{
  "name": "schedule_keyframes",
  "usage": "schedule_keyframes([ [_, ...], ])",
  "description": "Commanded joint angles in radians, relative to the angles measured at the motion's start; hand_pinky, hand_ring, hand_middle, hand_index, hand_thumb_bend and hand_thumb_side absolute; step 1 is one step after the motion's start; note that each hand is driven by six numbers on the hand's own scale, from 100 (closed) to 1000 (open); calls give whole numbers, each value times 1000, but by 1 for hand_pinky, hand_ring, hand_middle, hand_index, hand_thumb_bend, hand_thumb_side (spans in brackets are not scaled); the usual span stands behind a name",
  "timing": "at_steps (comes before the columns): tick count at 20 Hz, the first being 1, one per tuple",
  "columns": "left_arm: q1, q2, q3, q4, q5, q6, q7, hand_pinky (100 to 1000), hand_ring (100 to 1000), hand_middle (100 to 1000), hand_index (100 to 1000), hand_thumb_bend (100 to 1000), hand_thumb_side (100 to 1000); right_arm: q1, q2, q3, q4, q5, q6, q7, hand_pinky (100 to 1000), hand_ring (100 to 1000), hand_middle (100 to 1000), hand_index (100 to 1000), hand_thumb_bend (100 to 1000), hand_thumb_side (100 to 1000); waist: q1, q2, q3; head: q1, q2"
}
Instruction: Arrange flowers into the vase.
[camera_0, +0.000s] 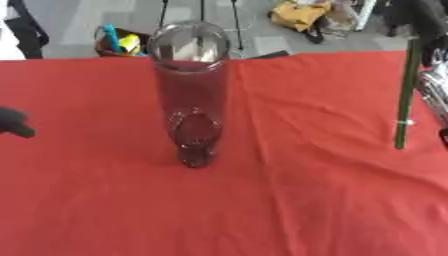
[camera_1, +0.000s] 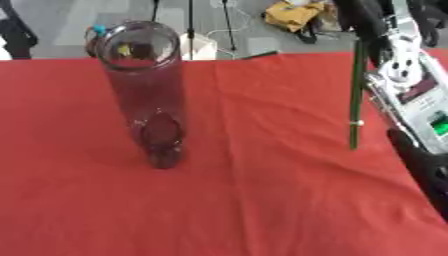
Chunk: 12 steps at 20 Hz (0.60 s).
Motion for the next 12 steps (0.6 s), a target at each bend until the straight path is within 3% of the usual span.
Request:
schedule_keyframes([
  [1,-5,10,-10,-19,0,-1,-6,511,591,793,797,100,962,-45,-24,-2,-14,-7,6,-3,100,100,100,100,100,629,-2,-27,2,0,-1],
  [12,-2,14,-17,-19,2,2,-14,511,592,795,797,100,962,-171,0,22,46,-2,2,12,100,100,100,100,100,630,-15,-29,21,-12,9],
])
